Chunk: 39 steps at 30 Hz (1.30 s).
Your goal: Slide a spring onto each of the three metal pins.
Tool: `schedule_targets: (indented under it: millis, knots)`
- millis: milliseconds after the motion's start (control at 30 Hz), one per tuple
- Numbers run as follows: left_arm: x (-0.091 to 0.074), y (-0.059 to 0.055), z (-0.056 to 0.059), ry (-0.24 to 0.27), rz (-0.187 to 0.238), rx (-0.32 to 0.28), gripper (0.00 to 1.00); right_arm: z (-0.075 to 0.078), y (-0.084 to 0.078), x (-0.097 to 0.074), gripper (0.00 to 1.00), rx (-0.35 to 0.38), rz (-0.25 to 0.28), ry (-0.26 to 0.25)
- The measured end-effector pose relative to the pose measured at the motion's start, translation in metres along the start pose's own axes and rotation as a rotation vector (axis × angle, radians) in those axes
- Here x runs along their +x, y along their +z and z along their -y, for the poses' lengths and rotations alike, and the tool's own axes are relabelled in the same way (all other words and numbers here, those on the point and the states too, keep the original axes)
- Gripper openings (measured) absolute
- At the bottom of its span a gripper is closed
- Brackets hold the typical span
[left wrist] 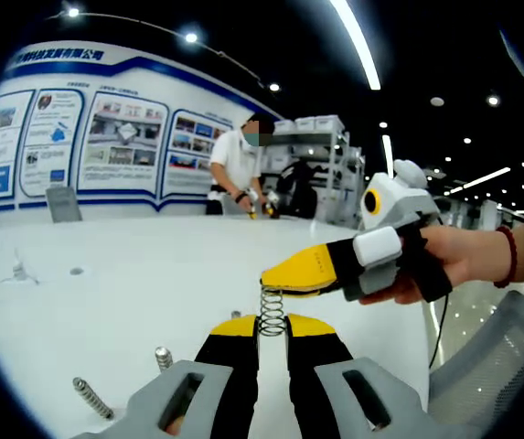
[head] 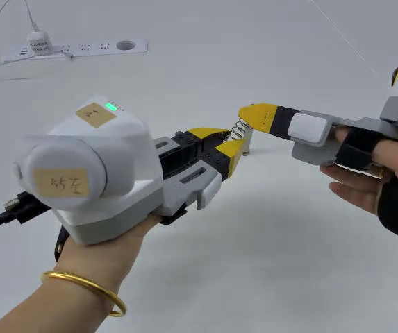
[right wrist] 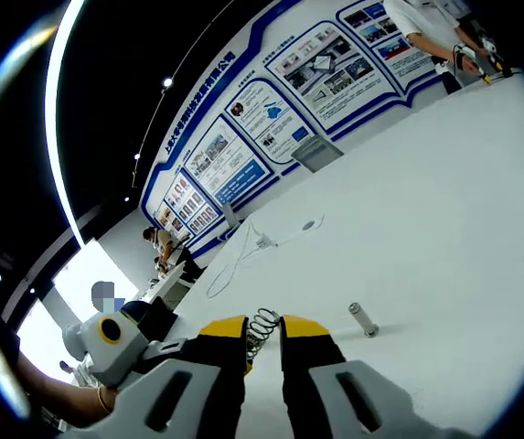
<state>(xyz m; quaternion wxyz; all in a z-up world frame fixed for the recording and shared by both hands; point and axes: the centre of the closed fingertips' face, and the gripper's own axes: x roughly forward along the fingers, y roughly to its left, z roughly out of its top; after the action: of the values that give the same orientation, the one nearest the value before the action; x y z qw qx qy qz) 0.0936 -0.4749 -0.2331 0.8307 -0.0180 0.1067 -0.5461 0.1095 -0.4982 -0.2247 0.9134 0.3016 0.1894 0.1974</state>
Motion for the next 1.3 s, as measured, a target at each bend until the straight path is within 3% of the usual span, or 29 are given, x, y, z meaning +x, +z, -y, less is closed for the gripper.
schedule_targets:
  millis: [100,167,467,633,700,833,1033,1300]
  knots:
    - [0.000,-0.002,-0.001,0.001,-0.007,-0.010,0.10,-0.002,0.001,0.000,0.14,-0.012,0.000,0.010]
    - [0.000,-0.004,-0.001,0.003,-0.015,-0.012,0.10,-0.001,0.000,0.001,0.14,-0.074,-0.008,0.007]
    - [0.000,-0.009,-0.004,0.013,-0.043,-0.022,0.11,-0.009,-0.003,0.004,0.13,-0.205,-0.030,0.014]
    - [0.000,-0.010,-0.006,0.025,-0.047,-0.029,0.11,-0.017,-0.001,0.006,0.11,-0.270,-0.028,0.026]
    - [0.000,-0.009,-0.006,0.024,-0.045,-0.024,0.11,-0.015,-0.002,0.007,0.11,-0.342,-0.040,0.004]
    - [0.003,-0.008,-0.006,0.030,-0.041,-0.025,0.12,-0.021,-0.005,0.012,0.11,-0.392,-0.056,0.004]
    - [0.003,-0.006,-0.007,0.033,-0.040,-0.021,0.17,-0.022,-0.004,0.014,0.11,-0.400,-0.055,0.006]
    - [-0.004,-0.012,-0.012,0.053,-0.076,-0.004,0.23,-0.017,0.002,0.013,0.11,-0.434,-0.049,-0.015]
